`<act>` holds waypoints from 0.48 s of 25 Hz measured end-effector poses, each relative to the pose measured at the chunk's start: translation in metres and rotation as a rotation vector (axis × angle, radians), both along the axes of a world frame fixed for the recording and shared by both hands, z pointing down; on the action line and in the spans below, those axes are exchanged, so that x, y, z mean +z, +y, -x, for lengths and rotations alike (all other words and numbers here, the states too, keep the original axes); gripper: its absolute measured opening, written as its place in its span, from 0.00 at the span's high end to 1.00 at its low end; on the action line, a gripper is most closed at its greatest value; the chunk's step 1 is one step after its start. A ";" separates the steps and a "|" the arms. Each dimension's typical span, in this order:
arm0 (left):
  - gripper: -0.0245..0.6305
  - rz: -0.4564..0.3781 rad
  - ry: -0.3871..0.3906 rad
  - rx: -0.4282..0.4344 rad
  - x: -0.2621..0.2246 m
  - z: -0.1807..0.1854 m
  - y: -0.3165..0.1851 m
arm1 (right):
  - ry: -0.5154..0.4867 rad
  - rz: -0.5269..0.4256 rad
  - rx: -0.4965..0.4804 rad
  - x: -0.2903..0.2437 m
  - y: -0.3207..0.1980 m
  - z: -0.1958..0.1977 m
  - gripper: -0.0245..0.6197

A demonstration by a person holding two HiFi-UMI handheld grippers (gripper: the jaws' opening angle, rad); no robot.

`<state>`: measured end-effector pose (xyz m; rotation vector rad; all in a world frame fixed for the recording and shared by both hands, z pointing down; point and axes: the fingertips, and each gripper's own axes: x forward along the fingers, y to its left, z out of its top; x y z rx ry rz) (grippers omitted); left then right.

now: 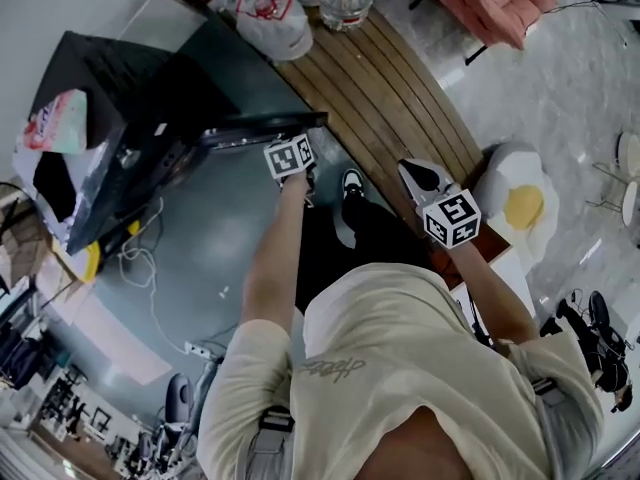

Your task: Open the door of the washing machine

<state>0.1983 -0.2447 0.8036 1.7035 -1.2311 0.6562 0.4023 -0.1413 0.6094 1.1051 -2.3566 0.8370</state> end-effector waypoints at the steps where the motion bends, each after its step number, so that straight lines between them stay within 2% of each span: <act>1: 0.94 -0.008 0.001 -0.001 -0.001 0.000 -0.007 | 0.001 0.004 0.007 0.001 0.002 -0.002 0.96; 12: 0.94 -0.072 -0.037 0.008 -0.012 0.011 -0.061 | 0.005 0.001 0.016 -0.002 0.006 -0.009 0.96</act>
